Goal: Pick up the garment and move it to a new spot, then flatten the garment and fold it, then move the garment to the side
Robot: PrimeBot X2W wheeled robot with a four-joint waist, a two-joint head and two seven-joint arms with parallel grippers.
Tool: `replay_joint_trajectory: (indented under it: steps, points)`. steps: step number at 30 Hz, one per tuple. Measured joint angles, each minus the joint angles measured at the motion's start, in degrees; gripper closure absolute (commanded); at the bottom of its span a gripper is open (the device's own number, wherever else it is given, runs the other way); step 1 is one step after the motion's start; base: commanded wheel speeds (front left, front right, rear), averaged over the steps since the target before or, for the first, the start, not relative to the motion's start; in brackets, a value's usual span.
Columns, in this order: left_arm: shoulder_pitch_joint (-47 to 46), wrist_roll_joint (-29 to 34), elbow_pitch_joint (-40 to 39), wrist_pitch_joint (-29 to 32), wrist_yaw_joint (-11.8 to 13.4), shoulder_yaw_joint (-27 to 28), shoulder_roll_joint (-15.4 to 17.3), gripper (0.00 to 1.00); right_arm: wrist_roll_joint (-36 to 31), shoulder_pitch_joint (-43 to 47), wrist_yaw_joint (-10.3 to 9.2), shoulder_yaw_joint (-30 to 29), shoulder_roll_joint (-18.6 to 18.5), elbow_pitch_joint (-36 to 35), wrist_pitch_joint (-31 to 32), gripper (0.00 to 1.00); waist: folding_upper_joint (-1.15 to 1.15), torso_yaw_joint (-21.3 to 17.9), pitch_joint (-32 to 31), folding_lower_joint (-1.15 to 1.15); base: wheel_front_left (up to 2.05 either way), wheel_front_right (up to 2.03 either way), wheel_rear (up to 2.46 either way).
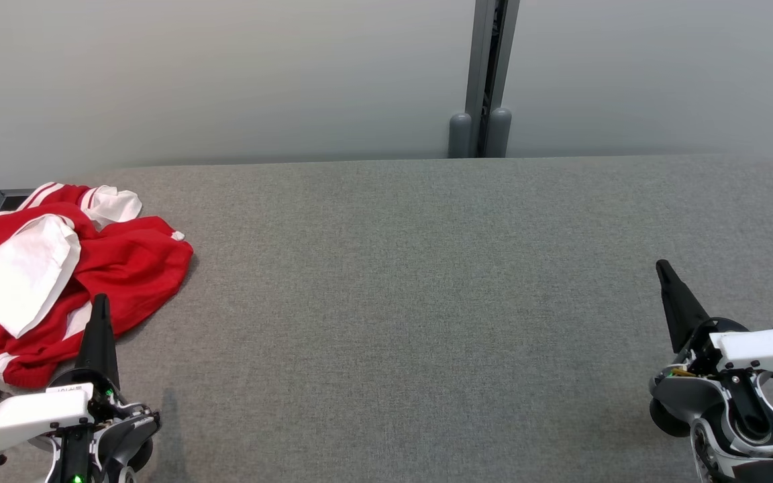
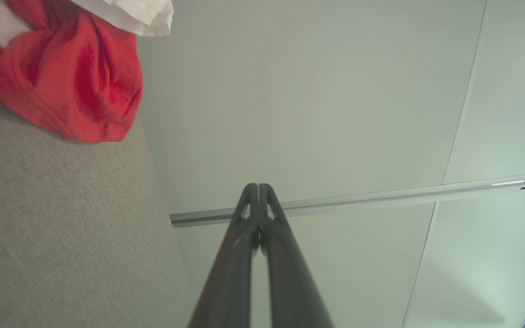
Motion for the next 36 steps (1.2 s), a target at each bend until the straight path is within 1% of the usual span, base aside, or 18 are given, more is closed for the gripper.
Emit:
replay_joint_trajectory:
  steps: [36]
  points:
    - [0.0, 0.0, 0.0, 0.0, 0.0, 0.0, 0.0, 1.0, 0.0, 0.0, 0.0, 0.0, 0.0, 0.0, 0.0, 1.0, 0.0, 0.0, 0.0, 0.0, 0.0, 0.0, 0.0]
